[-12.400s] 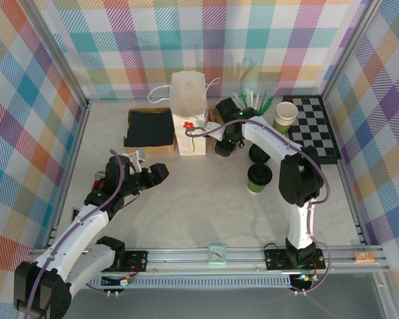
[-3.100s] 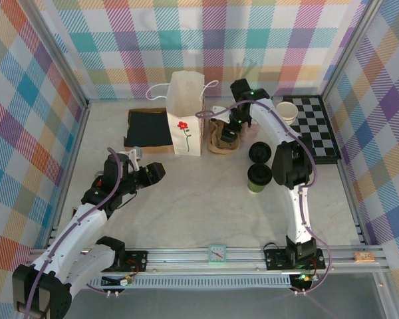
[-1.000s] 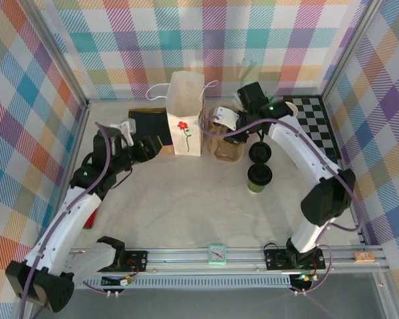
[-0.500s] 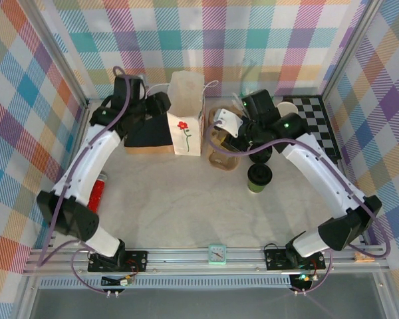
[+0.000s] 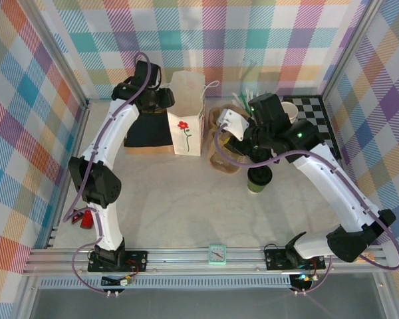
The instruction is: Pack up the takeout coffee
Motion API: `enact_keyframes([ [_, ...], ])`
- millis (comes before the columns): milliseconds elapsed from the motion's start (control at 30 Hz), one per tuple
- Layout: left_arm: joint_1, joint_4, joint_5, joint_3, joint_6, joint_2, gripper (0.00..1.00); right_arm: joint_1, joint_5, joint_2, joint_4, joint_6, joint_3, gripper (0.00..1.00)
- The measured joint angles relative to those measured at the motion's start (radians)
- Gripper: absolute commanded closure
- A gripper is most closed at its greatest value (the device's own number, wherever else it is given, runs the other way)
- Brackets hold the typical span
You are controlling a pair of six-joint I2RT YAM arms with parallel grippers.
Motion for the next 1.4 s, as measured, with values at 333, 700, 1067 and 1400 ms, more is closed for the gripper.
enact_keyframes([
  [333, -0.031, -0.024, -0.037, -0.006, 0.004, 0.009, 0.80, 0.033, 0.024, -0.012, -0.005, 0.003, 0.000, 0.72],
  [700, -0.100, -0.013, -0.077, -0.160, -0.024, -0.103, 0.91, 0.069, 0.065, -0.018, -0.011, 0.007, 0.000, 0.75],
  [1067, -0.170, -0.013, -0.114, -0.322, -0.082, -0.298, 0.92, 0.111, 0.095, -0.047, -0.022, 0.018, 0.000, 0.76],
  [1400, -0.313, -0.034, -0.192, -0.502, -0.159, -0.507, 0.90, 0.130, 0.096, -0.136, -0.071, 0.059, 0.000, 0.76],
])
